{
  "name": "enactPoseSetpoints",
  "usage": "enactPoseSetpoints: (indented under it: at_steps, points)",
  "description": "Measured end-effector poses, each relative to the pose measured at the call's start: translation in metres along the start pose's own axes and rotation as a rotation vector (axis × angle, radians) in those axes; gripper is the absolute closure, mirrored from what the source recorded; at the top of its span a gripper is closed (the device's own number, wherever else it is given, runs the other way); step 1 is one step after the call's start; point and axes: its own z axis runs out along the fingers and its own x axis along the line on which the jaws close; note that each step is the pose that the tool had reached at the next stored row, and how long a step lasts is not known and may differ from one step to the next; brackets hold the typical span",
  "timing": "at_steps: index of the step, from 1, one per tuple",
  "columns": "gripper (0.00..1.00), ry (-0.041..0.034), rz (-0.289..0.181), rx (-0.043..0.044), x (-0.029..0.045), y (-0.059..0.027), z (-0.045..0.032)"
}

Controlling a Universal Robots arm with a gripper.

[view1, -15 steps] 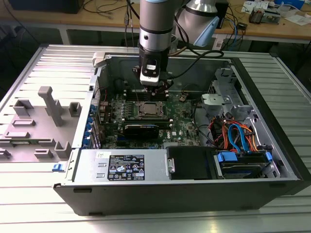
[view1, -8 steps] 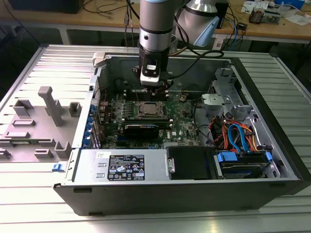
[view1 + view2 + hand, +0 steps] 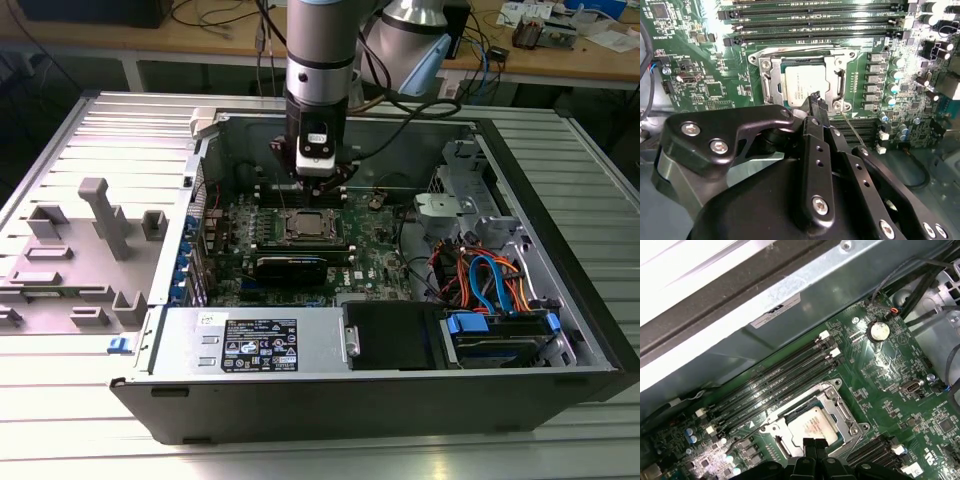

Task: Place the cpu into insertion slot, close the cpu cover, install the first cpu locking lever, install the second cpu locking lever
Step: 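Install the first cpu locking lever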

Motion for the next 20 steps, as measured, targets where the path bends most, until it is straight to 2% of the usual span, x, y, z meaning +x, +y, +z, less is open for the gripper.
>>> enactPoseSetpoints:
  at_steps: [4, 14, 20]
  points:
    - [0.89, 0.0004, -0.005, -0.0007, 0.0003, -0.0001, -0.0040]
    - [0.89, -0.0003, -0.213, 0.0003, 0.0008, -0.0004, -0.0035]
    - [0.89, 0.0004, -0.235, -0.0011, 0.0065, -0.0046, -0.0034]
